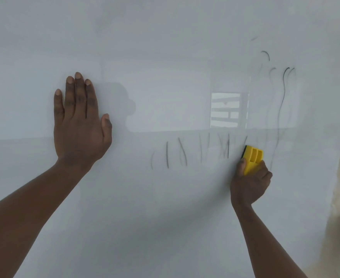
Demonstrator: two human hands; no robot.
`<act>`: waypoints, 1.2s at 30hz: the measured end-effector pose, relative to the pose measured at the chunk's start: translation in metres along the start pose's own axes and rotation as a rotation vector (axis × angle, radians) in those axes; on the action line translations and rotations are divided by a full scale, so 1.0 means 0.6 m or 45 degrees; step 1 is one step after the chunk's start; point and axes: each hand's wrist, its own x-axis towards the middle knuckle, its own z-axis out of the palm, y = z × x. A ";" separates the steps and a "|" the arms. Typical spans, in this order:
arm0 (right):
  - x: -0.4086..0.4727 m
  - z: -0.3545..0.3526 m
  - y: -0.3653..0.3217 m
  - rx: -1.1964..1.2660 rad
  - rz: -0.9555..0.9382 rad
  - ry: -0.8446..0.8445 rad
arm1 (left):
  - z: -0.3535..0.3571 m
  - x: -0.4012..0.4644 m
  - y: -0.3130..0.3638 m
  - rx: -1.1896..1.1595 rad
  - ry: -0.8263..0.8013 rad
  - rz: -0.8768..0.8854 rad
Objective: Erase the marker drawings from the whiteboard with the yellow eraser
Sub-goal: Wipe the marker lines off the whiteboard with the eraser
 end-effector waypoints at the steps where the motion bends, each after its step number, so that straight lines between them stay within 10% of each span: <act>1: 0.000 0.003 -0.021 0.023 -0.035 0.008 | 0.000 0.000 0.001 0.006 0.002 0.001; 10: -0.198 0.012 -0.246 0.159 -0.837 -0.124 | -0.009 0.001 0.001 -0.031 -0.010 0.019; 17: -0.327 -0.015 -0.167 0.102 -1.298 -0.298 | -0.012 -0.001 0.019 -0.113 -0.003 -0.014; 36: 0.046 -0.039 0.202 -0.188 -0.309 -0.358 | 0.051 0.065 0.315 -0.082 -0.018 0.090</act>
